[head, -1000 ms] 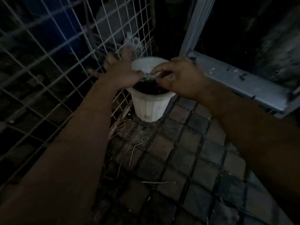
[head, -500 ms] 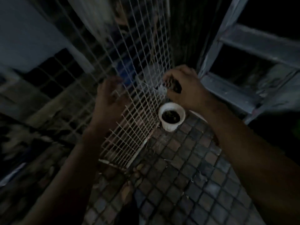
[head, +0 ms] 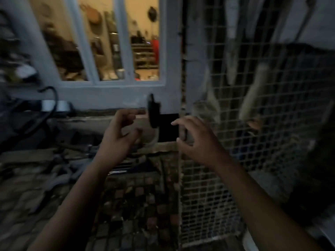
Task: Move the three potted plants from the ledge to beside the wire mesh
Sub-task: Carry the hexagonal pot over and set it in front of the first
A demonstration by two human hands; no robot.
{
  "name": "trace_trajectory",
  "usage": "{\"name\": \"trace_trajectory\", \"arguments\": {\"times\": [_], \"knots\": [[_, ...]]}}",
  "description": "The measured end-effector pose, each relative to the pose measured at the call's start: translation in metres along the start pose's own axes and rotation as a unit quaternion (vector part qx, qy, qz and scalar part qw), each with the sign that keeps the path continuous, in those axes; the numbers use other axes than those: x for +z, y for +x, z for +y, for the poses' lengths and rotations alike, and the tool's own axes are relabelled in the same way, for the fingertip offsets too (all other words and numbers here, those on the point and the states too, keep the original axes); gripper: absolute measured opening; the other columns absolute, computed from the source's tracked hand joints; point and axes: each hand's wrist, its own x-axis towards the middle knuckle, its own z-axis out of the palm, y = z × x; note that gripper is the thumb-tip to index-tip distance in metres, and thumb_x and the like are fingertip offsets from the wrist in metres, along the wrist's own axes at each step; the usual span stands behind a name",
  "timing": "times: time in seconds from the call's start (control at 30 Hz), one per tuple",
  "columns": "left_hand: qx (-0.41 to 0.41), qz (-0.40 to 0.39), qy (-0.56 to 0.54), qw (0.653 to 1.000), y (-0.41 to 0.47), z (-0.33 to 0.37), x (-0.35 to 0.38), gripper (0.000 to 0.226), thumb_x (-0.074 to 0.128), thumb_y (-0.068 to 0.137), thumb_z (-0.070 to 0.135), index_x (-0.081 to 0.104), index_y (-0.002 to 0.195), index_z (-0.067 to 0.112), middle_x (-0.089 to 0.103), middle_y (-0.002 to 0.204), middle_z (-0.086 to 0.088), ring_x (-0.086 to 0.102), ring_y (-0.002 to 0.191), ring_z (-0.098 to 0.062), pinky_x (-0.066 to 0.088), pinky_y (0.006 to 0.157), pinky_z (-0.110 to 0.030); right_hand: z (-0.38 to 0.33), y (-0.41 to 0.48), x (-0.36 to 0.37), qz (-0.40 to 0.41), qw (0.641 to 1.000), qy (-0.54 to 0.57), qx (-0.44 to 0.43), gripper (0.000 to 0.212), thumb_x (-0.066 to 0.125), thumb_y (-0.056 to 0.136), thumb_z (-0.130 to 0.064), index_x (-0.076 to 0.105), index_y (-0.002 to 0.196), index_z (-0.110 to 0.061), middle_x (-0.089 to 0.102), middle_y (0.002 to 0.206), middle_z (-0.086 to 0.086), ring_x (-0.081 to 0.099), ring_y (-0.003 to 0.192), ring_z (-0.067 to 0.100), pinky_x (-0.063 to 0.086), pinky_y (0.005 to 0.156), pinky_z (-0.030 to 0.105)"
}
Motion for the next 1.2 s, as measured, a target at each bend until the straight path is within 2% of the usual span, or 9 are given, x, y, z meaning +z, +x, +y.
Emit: {"name": "trace_trajectory", "arguments": {"times": [0.1, 0.2, 0.33, 0.47, 0.7, 0.97, 1.07, 1.13, 1.2], "knots": [[-0.032, 0.057, 0.017, 0.998, 0.003, -0.026, -0.098, 0.035, 0.071, 0.084, 0.035, 0.056, 0.105, 0.059, 0.061, 0.117, 0.013, 0.06, 0.119, -0.007, 0.056, 0.09, -0.037, -0.049, 0.067, 0.06, -0.013, 0.998, 0.025, -0.051, 0.044, 0.057, 0.087, -0.034, 0.06, 0.131, -0.027, 0.057, 0.133, -0.003, 0.049, 0.128, 0.02, 0.035, 0.106, 0.025], [-0.04, 0.109, 0.054, 0.992, 0.0, -0.053, -0.186, 0.049, 0.073, 0.093, 0.009, 0.058, 0.106, 0.054, 0.063, 0.112, 0.006, 0.063, 0.107, -0.006, 0.055, 0.083, -0.021, -0.092, 0.127, 0.122, -0.022, 0.994, 0.054, -0.091, 0.045, 0.06, 0.087, -0.034, 0.059, 0.131, -0.027, 0.057, 0.134, -0.003, 0.046, 0.126, 0.015, 0.025, 0.105, 0.01], [-0.07, 0.179, 0.118, 0.974, -0.003, -0.08, -0.281, 0.047, 0.072, 0.094, 0.006, 0.054, 0.11, 0.047, 0.063, 0.111, 0.008, 0.061, 0.096, -0.004, 0.053, 0.076, -0.019, -0.141, 0.197, 0.201, -0.071, 0.985, 0.083, -0.136, 0.047, 0.054, 0.087, -0.047, 0.051, 0.133, -0.042, 0.051, 0.137, -0.015, 0.045, 0.131, 0.016, 0.039, 0.11, 0.037], [-0.097, 0.221, 0.149, 0.959, 0.001, -0.118, -0.353, 0.046, 0.071, 0.094, 0.007, 0.052, 0.113, 0.045, 0.06, 0.117, 0.011, 0.058, 0.117, -0.006, 0.049, 0.084, -0.029, -0.181, 0.265, 0.279, -0.097, 0.973, 0.115, -0.172, 0.043, 0.053, 0.088, -0.05, 0.046, 0.13, -0.047, 0.053, 0.138, -0.013, 0.048, 0.132, 0.02, 0.044, 0.107, 0.047], [-0.178, 0.25, 0.223, 0.925, 0.051, -0.221, -0.434, 0.046, 0.07, 0.096, 0.024, 0.047, 0.135, 0.031, 0.053, 0.137, -0.008, 0.053, 0.131, -0.021, 0.049, 0.102, -0.039, -0.211, 0.387, 0.415, -0.156, 0.958, 0.106, -0.217, 0.045, 0.046, 0.087, -0.055, 0.053, 0.129, -0.04, 0.055, 0.139, -0.008, 0.042, 0.133, 0.019, 0.037, 0.111, 0.04], [-0.308, 0.237, 0.273, 0.88, 0.202, -0.392, -0.489, 0.072, 0.073, 0.089, 0.026, 0.036, 0.151, 0.018, 0.046, 0.148, -0.013, 0.048, 0.139, -0.029, 0.047, 0.111, -0.048, -0.202, 0.559, 0.606, -0.26, 0.923, 0.091, -0.269, 0.053, 0.06, 0.085, -0.034, 0.052, 0.137, -0.029, 0.051, 0.141, -0.002, 0.037, 0.137, 0.022, 0.033, 0.115, 0.037], [-0.395, 0.212, 0.276, 0.85, 0.245, -0.458, -0.501, 0.081, 0.065, 0.094, 0.031, 0.021, 0.16, 0.012, 0.03, 0.16, -0.021, 0.031, 0.149, -0.04, 0.032, 0.121, -0.052, -0.21, 0.618, 0.674, -0.304, 0.901, 0.046, -0.305, 0.059, 0.063, 0.09, -0.031, 0.045, 0.147, -0.024, 0.047, 0.151, 0.002, 0.034, 0.146, 0.03, 0.027, 0.122, 0.047], [-0.428, 0.201, 0.345, 0.811, 0.259, -0.49, -0.513, 0.082, 0.057, 0.099, 0.037, 0.012, 0.162, 0.01, 0.023, 0.163, -0.021, 0.02, 0.152, -0.043, 0.017, 0.124, -0.051, -0.219, 0.651, 0.71, -0.291, 0.899, 0.032, -0.325, 0.047, 0.054, 0.1, -0.036, 0.049, 0.145, -0.022, 0.049, 0.153, 0.003, 0.032, 0.149, 0.033, 0.023, 0.123, 0.054], [-0.431, 0.223, 0.365, 0.795, 0.262, -0.511, -0.532, 0.066, 0.054, 0.102, 0.034, 0.028, 0.156, 0.008, 0.039, 0.155, -0.02, 0.032, 0.146, -0.041, 0.022, 0.12, -0.046, -0.226, 0.676, 0.734, -0.268, 0.903, 0.045, -0.334, 0.036, 0.043, 0.105, -0.038, 0.061, 0.131, -0.02, 0.059, 0.141, 0.003, 0.04, 0.144, 0.033, 0.024, 0.12, 0.058]]}}
